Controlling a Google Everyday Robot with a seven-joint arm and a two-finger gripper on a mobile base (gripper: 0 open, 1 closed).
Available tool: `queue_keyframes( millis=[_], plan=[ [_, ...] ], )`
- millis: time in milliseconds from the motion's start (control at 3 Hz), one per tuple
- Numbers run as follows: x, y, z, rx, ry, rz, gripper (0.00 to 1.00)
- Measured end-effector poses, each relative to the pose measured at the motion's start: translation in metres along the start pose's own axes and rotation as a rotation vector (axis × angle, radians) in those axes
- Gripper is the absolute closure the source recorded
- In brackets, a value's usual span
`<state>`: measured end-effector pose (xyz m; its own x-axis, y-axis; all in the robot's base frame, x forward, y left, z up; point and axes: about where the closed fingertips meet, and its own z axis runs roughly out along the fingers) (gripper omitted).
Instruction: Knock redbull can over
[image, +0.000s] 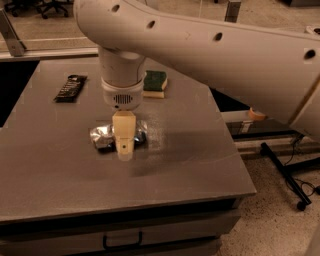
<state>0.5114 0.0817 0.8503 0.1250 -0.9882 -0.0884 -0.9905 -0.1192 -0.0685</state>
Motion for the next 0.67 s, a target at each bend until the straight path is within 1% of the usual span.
queue_keyframes(
  millis=[333,667],
  plan=[
    [0.011,-0.002,-0.011,0.030,-0.113,0.059,0.00],
    [0.046,0.010,-0.043,0.125,-0.303,0.175,0.00]
  ],
)
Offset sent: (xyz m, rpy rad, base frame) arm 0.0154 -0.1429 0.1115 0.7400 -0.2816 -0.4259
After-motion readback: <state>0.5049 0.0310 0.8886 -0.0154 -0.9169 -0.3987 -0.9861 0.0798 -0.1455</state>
